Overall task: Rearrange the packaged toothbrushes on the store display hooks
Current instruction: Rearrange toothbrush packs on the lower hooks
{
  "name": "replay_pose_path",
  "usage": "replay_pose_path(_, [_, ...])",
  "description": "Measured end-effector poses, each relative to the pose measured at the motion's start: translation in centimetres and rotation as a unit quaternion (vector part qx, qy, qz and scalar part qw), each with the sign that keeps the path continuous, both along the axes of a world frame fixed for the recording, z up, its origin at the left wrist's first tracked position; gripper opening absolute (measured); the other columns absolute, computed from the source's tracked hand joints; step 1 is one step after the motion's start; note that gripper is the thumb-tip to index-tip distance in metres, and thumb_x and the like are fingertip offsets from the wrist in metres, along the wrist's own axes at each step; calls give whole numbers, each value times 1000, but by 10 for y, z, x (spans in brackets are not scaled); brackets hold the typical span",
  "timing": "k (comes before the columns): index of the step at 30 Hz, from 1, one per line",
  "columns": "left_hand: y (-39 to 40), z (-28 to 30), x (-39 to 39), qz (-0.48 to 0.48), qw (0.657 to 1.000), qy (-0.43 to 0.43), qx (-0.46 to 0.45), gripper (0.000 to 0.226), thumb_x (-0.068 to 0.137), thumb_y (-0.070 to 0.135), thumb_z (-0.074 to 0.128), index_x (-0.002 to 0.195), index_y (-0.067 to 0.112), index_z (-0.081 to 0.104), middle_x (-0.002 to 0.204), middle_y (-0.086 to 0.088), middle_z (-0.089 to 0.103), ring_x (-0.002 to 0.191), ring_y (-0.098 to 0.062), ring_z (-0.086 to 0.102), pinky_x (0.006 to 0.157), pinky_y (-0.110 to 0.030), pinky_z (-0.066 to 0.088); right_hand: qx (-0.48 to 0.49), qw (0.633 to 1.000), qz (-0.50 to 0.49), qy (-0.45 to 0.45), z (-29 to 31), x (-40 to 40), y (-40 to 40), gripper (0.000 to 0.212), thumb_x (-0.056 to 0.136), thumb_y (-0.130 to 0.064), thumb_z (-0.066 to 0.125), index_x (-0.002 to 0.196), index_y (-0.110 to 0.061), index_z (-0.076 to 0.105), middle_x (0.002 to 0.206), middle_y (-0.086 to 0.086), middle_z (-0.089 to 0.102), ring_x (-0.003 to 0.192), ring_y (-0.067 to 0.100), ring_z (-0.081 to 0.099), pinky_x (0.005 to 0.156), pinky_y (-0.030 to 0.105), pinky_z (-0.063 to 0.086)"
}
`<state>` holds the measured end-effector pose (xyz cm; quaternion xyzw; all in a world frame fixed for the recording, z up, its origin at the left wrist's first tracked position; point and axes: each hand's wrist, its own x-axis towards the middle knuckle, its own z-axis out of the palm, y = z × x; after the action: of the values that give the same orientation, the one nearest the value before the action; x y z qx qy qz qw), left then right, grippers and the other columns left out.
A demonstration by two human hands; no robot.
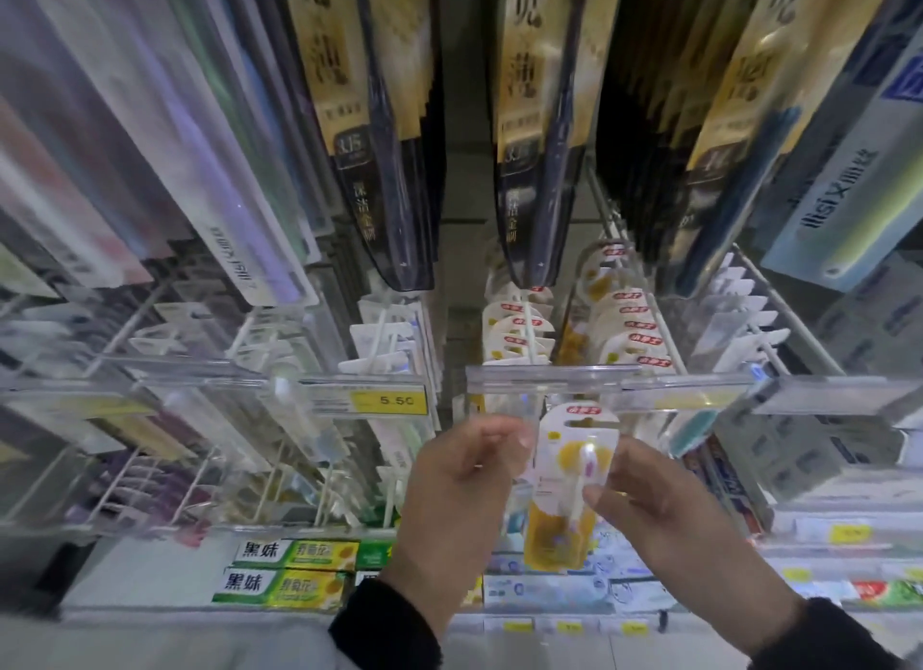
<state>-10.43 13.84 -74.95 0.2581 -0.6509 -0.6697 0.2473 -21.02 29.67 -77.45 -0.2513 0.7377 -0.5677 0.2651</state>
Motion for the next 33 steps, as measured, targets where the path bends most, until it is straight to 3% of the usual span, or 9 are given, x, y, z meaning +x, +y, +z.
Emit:
replay_pose_path(3, [-6, -3, -6, 101, 995, 7, 7, 18, 95, 6, 60, 86, 22, 62, 66, 4, 60, 63, -18, 55, 55, -20, 46, -1, 1000, -9, -8, -1, -4, 2, 22, 95, 4, 60, 105, -12, 70, 104, -1, 79, 101, 16, 73, 82, 21, 56])
replay_pose_path(6, [-9, -7, -26, 104, 994, 10, 38, 28, 97, 10, 56, 105, 36, 52, 59, 12, 59, 54, -13, 52, 50, -22, 45, 1, 1000, -9, 6, 3, -7, 3, 20, 95, 3, 60, 105, -11, 69, 105, -1, 79, 102, 18, 72, 83, 25, 57])
replay_pose_path(8, [-13, -13, -36, 99, 995, -4, 12, 21, 97, 18, 60, 117, 18, 56, 59, 10, 57, 51, -11, 50, 51, -25, 41, -6, 1000, -11, 9, 8, -8, 3, 20, 95, 1, 60, 104, -15, 70, 104, -2, 79, 99, 15, 73, 78, 21, 56])
replay_pose_path(10, [-17, -17, -42, 117, 993, -10, -2, 20, 96, 18, 62, 105, 0, 59, 55, 10, 50, 48, -8, 45, 51, -24, 36, -7, 1000, -10, 13, 10, -8, 3, 19, 96, -3, 61, 101, -18, 71, 105, 0, 79, 99, 16, 73, 81, 24, 55])
replay_pose_path(12, [-17, -17, -43, 132, 991, -3, 4, 12, 95, 16, 64, 91, 5, 64, 50, 12, 47, 47, -7, 41, 47, -21, 35, -2, 999, -21, 24, 10, -9, 5, 18, 96, -7, 62, 96, -22, 70, 103, 2, 77, 98, 17, 71, 88, 33, 54])
replay_pose_path(15, [-9, -13, -36, 116, 993, 15, 4, 16, 96, 18, 64, 80, 17, 65, 48, 14, 46, 47, -6, 38, 46, -18, 36, -12, 999, -43, 16, 14, -6, 8, 22, 97, -3, 60, 95, -23, 70, 96, -9, 78, 88, 5, 71, 79, 23, 53])
replay_pose_path(23, [-1, -25, 7, 48, 997, 0, -53, 21, 99, 24, 57, 88, 8, 65, 58, 7, 37, 53, -9, 33, 56, -24, 33, -39, 997, -22, 59, 20, 8, 17, 25, 101, -3, 52, 110, -22, 65, 95, -11, 75, 77, 5, 68, 68, 16, 53])
replay_pose_path(28, [-8, -37, 25, 69, 995, -24, -61, 22, 98, 25, 59, 80, 12, 63, 55, 8, 37, 56, -13, 32, 51, -18, 32, -24, 998, 16, 58, 15, 15, -4, 28, 102, -3, 50, 124, -16, 62, 114, 6, 73, 98, 23, 69, 76, 38, 61])
replay_pose_path(33, [-17, -36, 30, 90, 995, -17, -35, 25, 98, 24, 58, 78, 9, 59, 62, -2, 34, 62, -19, 32, 56, -27, 33, -22, 997, 39, 60, 22, 12, -36, 27, 103, -8, 51, 121, -25, 61, 124, 19, 65, 109, 30, 63, 65, 19, 57])
